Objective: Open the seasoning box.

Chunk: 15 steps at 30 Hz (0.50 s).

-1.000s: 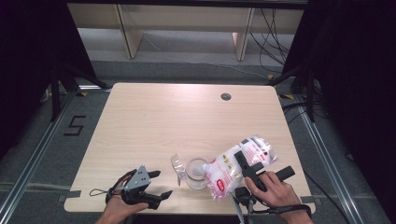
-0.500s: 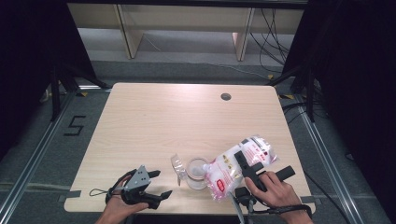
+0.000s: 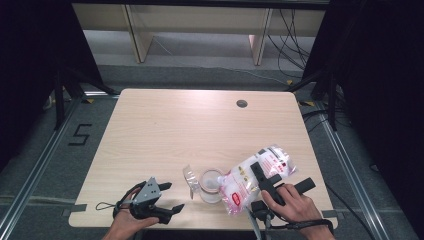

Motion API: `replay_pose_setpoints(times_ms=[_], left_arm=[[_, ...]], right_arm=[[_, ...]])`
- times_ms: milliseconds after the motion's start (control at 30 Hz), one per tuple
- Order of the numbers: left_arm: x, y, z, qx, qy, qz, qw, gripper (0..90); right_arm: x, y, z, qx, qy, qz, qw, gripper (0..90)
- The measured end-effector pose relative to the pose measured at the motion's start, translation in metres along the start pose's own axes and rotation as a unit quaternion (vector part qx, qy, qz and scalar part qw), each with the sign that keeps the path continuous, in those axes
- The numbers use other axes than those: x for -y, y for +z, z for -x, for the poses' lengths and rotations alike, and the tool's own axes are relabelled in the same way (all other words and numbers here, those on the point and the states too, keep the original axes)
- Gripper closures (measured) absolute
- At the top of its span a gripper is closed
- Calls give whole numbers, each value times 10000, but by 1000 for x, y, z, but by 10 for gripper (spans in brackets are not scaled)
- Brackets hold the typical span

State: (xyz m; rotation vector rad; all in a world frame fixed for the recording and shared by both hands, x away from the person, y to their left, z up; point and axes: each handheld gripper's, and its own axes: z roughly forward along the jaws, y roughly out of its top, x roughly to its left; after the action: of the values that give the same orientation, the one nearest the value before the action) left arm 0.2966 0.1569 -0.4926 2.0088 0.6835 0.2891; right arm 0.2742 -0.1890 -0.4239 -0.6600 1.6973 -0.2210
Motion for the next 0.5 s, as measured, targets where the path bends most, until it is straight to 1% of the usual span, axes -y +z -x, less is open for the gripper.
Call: replay_pose_setpoints(times_ms=[67,100,133,167,233,267,300,367,400,433,467,500], left_arm=[[0,0,0,6,-23,15,10000,189],[0,1,0,14,-32,18,10000,189],[0,0,0,13,-11,3,10000,189],[0,0,1,14,-35,33,10000,189],[0,0,0,28,-37,28,10000,189],[0,0,0,30,-62,46,10000,189],[0,0,1,15,-38,59,10000,189],[0,0,0,31,-55,43,10000,189],[0,1,1,31,-68,55,10000,189],[0,0,0,10,-2,23,10000,189],[0,1,1,35,-68,53,10000,189],[0,0,1,37,-62,48,10000,189]], right_arm=[[0,-1,0,-17,63,-12,10000,543],[-1,-1,-1,-24,143,-42,9999,543],[-1,-1,-1,-22,133,-45,9999,544],[0,0,1,-4,-42,0,10000,544],[0,0,1,-16,-55,2,10000,544],[0,0,0,-37,-45,-6,10000,544],[0,-1,0,-42,-59,-10,10000,544],[0,-1,0,-7,-28,-3,10000,544],[0,-1,0,-29,83,-24,10000,544],[-1,-1,0,-27,96,-48,9999,544],[-1,-2,0,-22,90,-55,9999,545],[-1,-2,0,-22,96,-41,9999,545]])
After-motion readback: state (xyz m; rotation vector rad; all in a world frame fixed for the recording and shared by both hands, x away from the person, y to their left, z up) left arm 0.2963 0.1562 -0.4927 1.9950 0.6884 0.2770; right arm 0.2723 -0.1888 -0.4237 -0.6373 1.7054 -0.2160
